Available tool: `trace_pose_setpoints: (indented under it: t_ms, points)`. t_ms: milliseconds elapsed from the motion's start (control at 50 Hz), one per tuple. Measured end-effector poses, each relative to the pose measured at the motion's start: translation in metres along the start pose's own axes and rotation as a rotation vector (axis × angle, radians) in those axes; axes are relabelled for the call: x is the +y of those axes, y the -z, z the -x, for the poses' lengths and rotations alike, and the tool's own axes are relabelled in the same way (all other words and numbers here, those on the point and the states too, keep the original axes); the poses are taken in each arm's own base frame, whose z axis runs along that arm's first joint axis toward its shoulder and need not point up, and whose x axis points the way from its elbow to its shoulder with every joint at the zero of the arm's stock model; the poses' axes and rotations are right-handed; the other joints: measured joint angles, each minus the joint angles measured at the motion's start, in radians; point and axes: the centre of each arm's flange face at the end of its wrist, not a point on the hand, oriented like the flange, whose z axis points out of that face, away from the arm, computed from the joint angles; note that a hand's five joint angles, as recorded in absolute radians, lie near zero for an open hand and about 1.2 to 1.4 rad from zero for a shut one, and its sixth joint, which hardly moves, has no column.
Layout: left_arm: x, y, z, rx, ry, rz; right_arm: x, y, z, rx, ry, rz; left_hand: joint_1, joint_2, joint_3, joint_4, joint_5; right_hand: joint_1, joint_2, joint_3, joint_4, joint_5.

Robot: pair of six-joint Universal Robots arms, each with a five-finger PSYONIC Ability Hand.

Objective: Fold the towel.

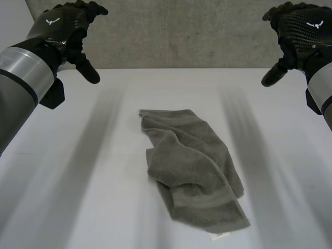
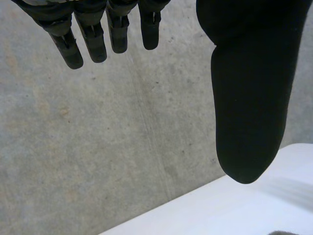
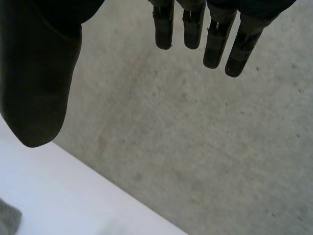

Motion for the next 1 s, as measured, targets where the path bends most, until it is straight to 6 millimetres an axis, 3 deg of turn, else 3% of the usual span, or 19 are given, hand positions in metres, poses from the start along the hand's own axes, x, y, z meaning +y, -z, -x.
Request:
trace_pose_setpoints:
  t_ms: [460, 580, 680, 780, 860, 1000]
  points:
    - [0.012, -0.003, -0.001, 0.009, -0.005, 0.040, 0.002, -0.001, 0.004, -0.017, 0.038, 0.026, -0.001, -0.004, -0.003, -0.004, 0.000, 0.000, 0.000, 0.000, 0.000, 0.000]
    - [0.024, -0.005, -0.004, 0.033, -0.007, 0.072, 0.018, 0.006, 0.014, -0.134, 0.104, 0.129, -0.010, -0.015, -0.014, -0.014, 0.000, 0.000, 0.000, 0.000, 0.000, 0.000]
    - [0.059, -0.011, -0.017, 0.117, -0.007, 0.157, 0.045, 0.020, 0.029, -0.273, 0.130, 0.290, -0.011, -0.016, -0.015, -0.017, 0.000, 0.000, 0.000, 0.000, 0.000, 0.000]
    - [0.110, -0.015, -0.037, 0.235, -0.051, 0.276, 0.079, 0.036, 0.041, -0.361, 0.075, 0.443, -0.011, -0.016, -0.015, -0.017, 0.000, 0.000, 0.000, 0.000, 0.000, 0.000]
    - [0.155, -0.012, -0.057, 0.345, -0.169, 0.367, 0.109, 0.045, 0.052, -0.379, -0.021, 0.517, -0.011, -0.016, -0.015, -0.017, 0.000, 0.000, 0.000, 0.000, 0.000, 0.000]
    - [0.213, -0.006, -0.080, 0.479, -0.421, 0.436, 0.152, 0.058, 0.070, -0.388, -0.130, 0.597, -0.001, -0.002, -0.001, -0.003, 0.000, 0.037, 0.014, 0.024, 0.013, 0.038]
